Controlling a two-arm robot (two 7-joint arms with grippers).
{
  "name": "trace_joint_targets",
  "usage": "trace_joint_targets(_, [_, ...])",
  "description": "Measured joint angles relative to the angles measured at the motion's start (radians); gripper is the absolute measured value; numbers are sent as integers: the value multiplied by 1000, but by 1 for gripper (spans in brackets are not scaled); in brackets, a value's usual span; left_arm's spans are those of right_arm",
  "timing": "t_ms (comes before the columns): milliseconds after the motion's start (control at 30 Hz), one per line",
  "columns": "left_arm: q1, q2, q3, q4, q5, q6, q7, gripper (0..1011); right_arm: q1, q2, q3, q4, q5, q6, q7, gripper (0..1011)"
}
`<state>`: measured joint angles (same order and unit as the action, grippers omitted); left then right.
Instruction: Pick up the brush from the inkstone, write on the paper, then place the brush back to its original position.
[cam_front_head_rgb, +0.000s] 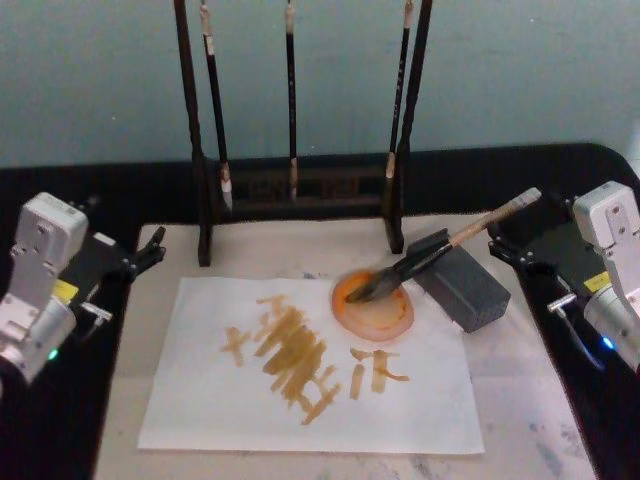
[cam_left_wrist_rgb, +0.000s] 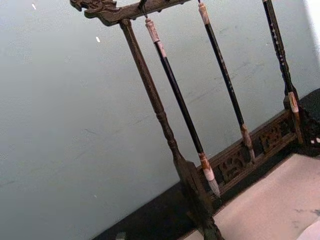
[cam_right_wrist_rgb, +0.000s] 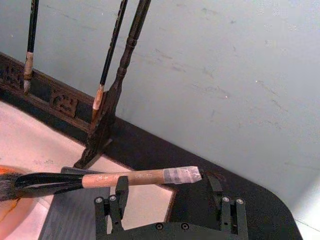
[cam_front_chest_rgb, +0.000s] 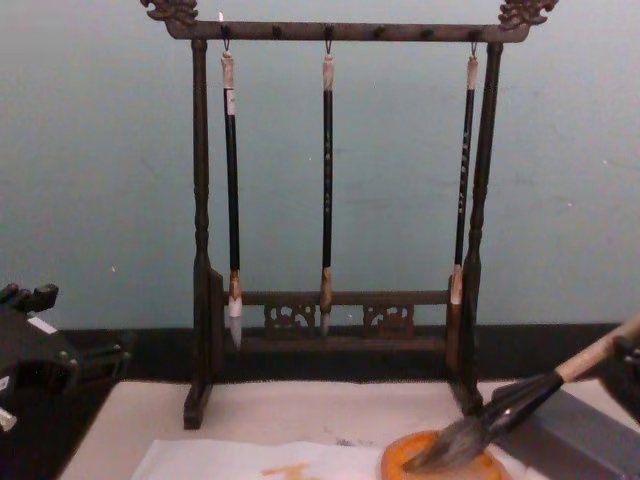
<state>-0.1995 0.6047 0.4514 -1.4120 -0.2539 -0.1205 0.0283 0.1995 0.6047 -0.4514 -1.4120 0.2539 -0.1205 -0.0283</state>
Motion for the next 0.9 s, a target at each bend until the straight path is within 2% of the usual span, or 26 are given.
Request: trace_joint_targets(900, [0,0,0,0,0,0,0,1010,-7,-3,7,-5,0,0,6,1000])
